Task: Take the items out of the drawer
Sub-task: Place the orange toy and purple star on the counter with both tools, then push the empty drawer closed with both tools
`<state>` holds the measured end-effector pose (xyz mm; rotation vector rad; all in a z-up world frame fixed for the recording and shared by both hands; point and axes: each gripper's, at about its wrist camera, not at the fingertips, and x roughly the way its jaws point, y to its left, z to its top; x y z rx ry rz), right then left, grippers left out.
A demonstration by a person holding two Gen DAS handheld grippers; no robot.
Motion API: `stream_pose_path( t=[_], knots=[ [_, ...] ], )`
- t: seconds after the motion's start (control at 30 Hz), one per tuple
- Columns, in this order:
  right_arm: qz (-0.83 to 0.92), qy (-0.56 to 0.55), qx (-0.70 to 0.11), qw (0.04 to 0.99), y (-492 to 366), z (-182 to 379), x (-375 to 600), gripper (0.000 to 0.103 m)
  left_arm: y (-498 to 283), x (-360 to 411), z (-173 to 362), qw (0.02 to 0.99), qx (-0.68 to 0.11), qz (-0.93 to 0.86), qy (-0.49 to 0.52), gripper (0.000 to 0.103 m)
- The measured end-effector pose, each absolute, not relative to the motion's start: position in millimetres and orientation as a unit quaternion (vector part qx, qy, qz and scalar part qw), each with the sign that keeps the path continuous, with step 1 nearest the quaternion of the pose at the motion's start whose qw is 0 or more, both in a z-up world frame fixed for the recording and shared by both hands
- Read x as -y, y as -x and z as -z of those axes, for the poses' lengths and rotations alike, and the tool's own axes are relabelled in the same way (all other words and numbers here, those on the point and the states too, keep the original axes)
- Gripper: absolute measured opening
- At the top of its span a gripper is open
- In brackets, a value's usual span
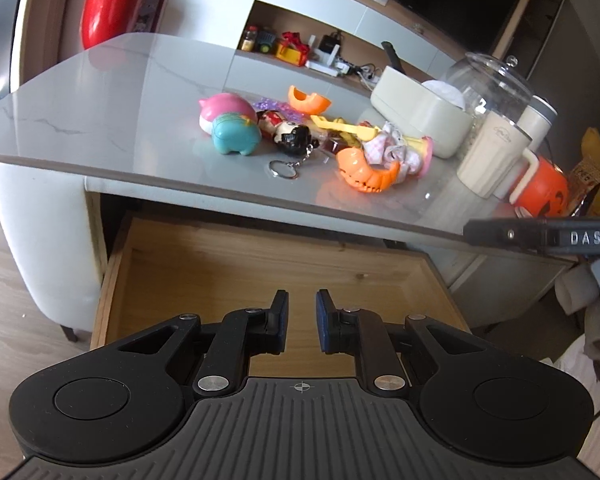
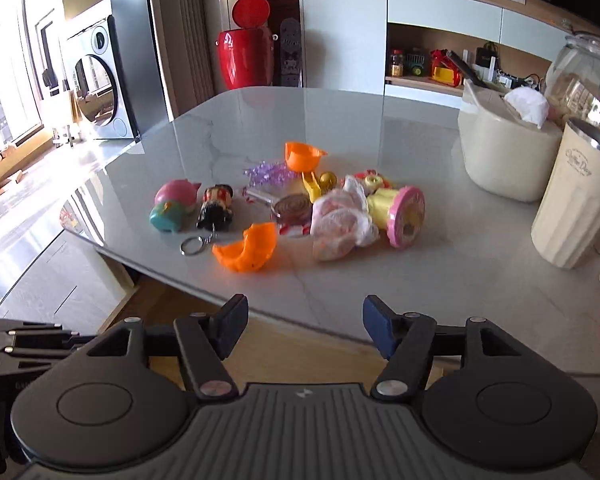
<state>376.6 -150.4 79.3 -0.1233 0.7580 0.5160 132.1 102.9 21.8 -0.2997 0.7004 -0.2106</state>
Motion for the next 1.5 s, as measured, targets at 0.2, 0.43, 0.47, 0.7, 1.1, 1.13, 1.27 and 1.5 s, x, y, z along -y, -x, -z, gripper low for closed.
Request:
stream_pose_path(
  t=[0.2, 0.43, 0.47, 0.7, 1.1, 1.13, 1.27, 1.5],
  knots=[
    [-0.248, 0.006, -0.394, 0.885, -336, -60, 175, 0.074, -113, -80, -40, 0.93, -0.338, 0.105, 0.103, 0.016],
    [-0.25, -0.032, -0.445, 0.859, -283, -51, 190, 0.1, -68, -44, -39, 0.893, -0.433, 0.091, 0.084, 0.016],
    [-0.251, -0.03, -0.461, 0.851, -275, -46, 188, 0.102, -64, -42, -37, 0.887, -0.443, 0.091, 0.089, 0.017],
    [-0.206, 0.032, -0.493, 0.845, -242, -4, 170, 0.102, -53, -31, -8, 0.866, -0.49, 0.04, 0.089, 0.017],
    [-0.126, 0.042, -0.438, 0.889, -232, 18, 165, 0.102, -50, -36, 12, 0.901, -0.429, -0.023, 0.061, 0.017],
    [-0.123, 0.047, -0.433, 0.891, -231, 19, 164, 0.102, -49, -34, 12, 0.903, -0.426, -0.025, 0.058, 0.017],
    [-0.115, 0.045, -0.427, 0.896, -233, 20, 163, 0.102, -53, -33, 13, 0.905, -0.421, -0.026, 0.055, 0.017],
    [-0.099, -0.003, -0.42, 0.902, -261, 18, 164, 0.102, -89, -36, 13, 0.905, -0.421, -0.027, 0.049, 0.017]
  ],
)
